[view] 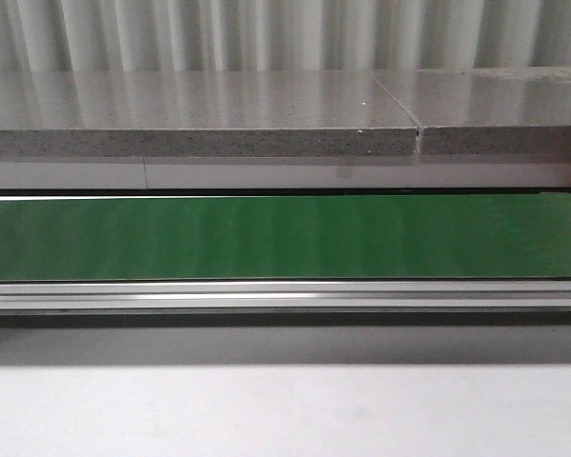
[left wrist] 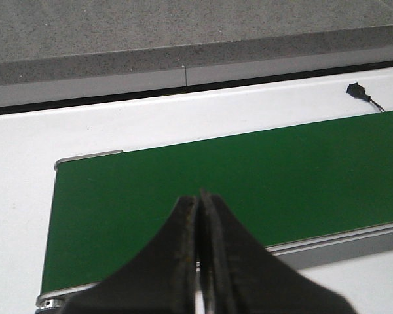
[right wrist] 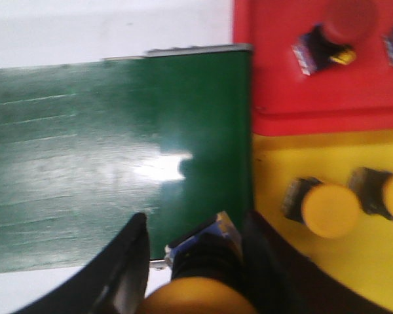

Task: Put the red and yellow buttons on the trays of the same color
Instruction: 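Lower the yellow button into the yellow tray and open the right gripper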

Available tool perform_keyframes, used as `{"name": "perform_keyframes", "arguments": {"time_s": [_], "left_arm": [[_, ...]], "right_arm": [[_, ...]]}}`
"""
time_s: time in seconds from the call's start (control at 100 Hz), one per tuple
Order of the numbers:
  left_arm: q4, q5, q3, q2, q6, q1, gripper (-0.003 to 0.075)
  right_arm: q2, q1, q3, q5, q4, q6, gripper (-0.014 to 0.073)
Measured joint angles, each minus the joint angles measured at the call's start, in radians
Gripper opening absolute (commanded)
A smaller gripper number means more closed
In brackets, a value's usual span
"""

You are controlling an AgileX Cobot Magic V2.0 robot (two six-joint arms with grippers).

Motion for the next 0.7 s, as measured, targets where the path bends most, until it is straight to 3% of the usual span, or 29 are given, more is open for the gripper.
{"name": "perform_keyframes", "arguments": {"time_s": [0.26, 0.7], "left_arm": [[0.0, 0.0, 0.0, 0.0, 0.0, 0.0, -0.002], [0.0, 0.0, 0.0, 0.0, 0.0, 0.0, -0.002]], "right_arm": [[-0.007, -0.251, 0.02, -0.014, -0.003, 0.062, 0.0151], [0.015, -0.394, 0.113, -0.174, -0.004, 0.095, 0.0151]]}}
